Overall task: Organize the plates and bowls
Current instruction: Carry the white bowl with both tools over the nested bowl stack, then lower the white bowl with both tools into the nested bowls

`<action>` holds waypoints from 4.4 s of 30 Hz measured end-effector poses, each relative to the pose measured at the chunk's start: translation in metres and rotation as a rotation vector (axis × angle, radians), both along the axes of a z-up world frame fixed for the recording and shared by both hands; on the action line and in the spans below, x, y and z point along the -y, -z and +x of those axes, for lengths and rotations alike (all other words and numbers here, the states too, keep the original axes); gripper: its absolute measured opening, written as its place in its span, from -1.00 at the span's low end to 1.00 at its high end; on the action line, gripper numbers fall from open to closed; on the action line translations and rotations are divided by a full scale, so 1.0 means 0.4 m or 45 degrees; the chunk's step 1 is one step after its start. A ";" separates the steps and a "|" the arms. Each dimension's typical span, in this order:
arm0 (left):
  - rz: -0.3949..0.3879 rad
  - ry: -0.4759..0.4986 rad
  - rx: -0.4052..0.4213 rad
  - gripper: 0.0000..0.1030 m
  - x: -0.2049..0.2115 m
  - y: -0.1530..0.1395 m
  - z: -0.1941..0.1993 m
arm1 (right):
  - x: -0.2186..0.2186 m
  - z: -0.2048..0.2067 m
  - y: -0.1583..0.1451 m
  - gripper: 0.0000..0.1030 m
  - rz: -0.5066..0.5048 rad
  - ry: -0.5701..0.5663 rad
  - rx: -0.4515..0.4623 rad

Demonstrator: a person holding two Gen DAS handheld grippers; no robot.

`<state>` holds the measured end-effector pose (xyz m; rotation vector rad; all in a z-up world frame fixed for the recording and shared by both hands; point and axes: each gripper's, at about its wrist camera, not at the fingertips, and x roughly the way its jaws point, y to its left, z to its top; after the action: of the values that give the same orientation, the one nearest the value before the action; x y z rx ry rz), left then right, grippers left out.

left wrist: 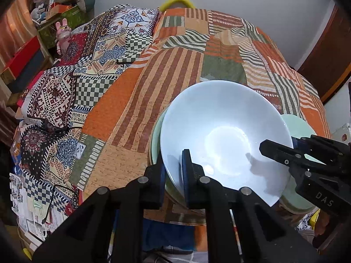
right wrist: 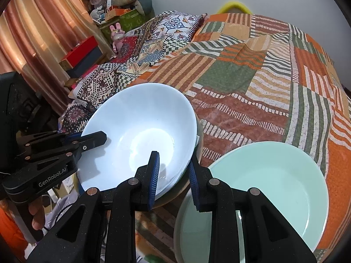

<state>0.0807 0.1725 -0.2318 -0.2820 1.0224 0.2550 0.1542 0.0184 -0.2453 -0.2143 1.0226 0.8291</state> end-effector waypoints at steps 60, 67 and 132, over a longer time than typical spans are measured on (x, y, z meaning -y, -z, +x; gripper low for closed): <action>-0.219 -0.006 0.070 0.05 -0.058 0.044 -0.044 | -0.025 0.058 0.039 -0.11 -0.010 0.004 -0.088; -0.254 0.021 0.074 -0.15 -0.056 0.051 -0.041 | -0.035 0.059 0.061 -0.20 -0.034 -0.001 -0.109; -0.141 0.350 0.188 -0.19 0.311 -0.174 0.015 | 0.364 0.001 -0.154 -0.27 0.175 0.373 0.055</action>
<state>0.0867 0.0481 -0.1621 -0.2530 0.9184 -0.0706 0.1546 -0.1273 -0.1835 0.0356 0.9259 0.6219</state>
